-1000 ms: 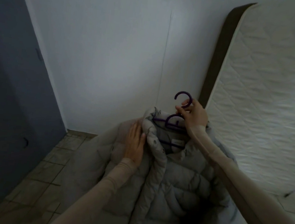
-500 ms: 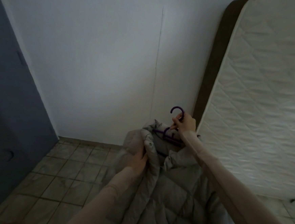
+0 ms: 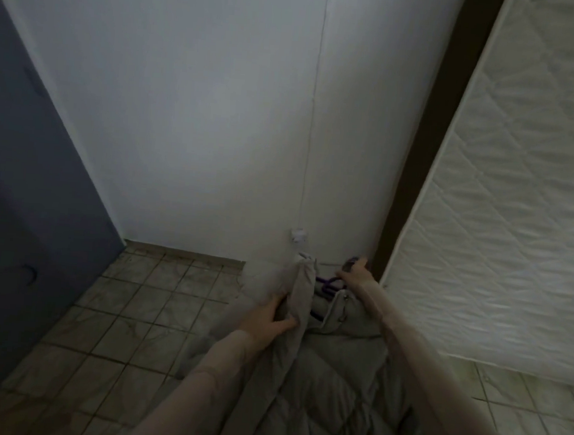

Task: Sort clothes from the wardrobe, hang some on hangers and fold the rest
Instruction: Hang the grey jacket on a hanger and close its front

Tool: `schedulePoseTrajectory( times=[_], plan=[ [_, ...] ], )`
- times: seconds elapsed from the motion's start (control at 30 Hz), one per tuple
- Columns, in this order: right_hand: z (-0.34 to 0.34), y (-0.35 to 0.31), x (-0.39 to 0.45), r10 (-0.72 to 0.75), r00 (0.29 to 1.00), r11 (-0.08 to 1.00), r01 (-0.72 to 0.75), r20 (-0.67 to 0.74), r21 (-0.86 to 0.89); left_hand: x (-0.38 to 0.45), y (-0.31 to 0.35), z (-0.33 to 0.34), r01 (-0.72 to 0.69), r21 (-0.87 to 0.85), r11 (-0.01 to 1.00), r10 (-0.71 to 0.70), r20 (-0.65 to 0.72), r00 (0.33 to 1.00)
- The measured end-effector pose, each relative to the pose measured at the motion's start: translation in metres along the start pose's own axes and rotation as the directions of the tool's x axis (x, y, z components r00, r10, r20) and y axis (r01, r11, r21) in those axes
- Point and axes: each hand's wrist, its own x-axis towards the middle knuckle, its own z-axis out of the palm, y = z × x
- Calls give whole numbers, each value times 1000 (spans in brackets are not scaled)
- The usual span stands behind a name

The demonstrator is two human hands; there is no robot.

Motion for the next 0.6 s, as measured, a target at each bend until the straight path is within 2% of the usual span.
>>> schedulePoseTrajectory(
  times=[0.07, 0.13, 0.27, 0.33, 0.43, 0.53, 0.6],
  plan=[
    [2, 2, 1, -43, 998, 990, 37, -47, -133, 0, 2, -2, 1, 62, 998, -3, 26, 1000],
    [2, -2, -1, -114, 983, 978, 86, -144, -190, 1, 1, -2, -32, 117, 993, 29, 28, 999],
    [7, -13, -21, -230, 937, 933, 136, -263, -332, -2, 3, -2, -40, 251, 967, 56, -58, 997],
    [10, -16, -35, -251, 917, 915, 120, -310, -385, -3, 5, -5, -41, 282, 958, 59, -54, 997],
    [12, -18, -52, -269, 880, 918, 113, -391, -379, -1, 3, -11, -22, 276, 961, 37, -49, 998],
    [13, -21, -66, -264, 836, 949, 136, -481, -284, 5, -1, -13, -6, 208, 978, 17, -53, 998],
    [10, -22, -67, -303, 758, 952, 218, -578, -213, 7, -3, -15, -6, 194, 981, 21, -77, 997]
  ],
)
